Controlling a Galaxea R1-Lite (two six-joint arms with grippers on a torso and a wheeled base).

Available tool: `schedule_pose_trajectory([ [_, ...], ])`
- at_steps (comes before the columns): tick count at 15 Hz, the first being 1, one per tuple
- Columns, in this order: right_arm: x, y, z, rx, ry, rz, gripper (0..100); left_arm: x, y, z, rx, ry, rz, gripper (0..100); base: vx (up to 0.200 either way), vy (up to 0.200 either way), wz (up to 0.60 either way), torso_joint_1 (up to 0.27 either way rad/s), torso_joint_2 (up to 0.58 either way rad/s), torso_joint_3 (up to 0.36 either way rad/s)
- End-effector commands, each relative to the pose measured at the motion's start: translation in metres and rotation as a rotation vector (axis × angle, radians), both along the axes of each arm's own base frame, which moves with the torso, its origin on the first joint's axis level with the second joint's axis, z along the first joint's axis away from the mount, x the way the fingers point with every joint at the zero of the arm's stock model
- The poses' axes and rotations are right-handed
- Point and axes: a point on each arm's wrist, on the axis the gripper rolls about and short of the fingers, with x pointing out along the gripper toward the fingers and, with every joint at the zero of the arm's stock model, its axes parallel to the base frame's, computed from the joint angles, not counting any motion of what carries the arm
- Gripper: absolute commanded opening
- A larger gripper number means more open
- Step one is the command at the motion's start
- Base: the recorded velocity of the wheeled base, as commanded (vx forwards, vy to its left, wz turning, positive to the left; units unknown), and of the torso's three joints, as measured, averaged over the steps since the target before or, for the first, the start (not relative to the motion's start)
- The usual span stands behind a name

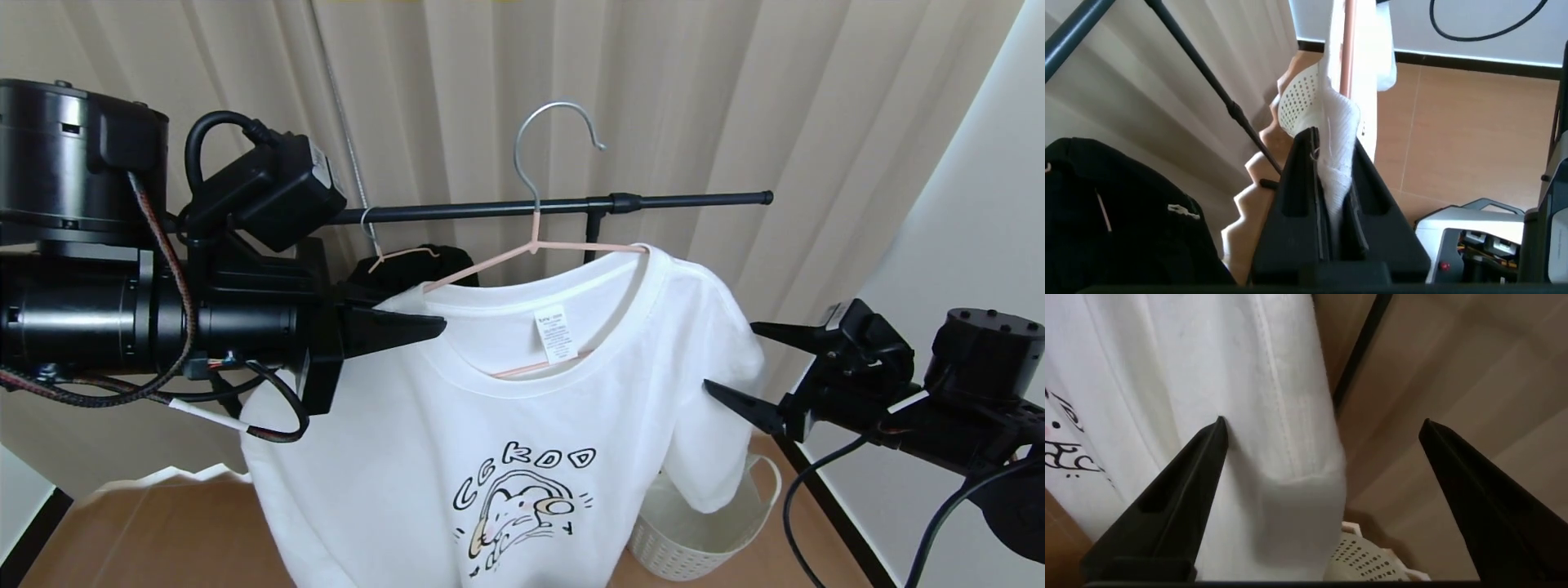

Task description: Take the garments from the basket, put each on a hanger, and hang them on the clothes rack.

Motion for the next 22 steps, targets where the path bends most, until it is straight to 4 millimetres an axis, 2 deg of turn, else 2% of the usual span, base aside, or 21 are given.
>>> schedule_pose_trajectory([
  [1,0.004,0.0,-0.01,-0.034,0.015,-0.026,100,-0.001,0.002,0.002,-0.003,-0.007,0.003,0,0.0,0.0,0.0,0.0,0.0,0.0],
  [3,0.008,0.0,-0.011,-0.052,0.011,-0.082,100,-0.002,0.002,0.0,-0.001,-0.003,0.003,0,0.0,0.0,0.0,0.0,0.0,0.0],
  [8,0.009,0.001,-0.01,-0.049,0.009,-0.084,100,-0.005,0.006,0.0,-0.001,-0.003,0.016,0,0.0,0.0,0.0,0.0,0.0,0.0],
  [9,0.009,0.001,-0.009,-0.049,0.007,-0.084,0,-0.006,0.007,0.0,-0.002,-0.004,0.017,0,0.0,0.0,0.0,0.0,0.0,0.0],
  [22,0.032,-0.009,0.003,0.039,0.002,-0.188,0,-0.008,0.018,-0.001,-0.004,0.001,0.054,0,0.0,0.0,0.0,0.0,0.0,0.0],
])
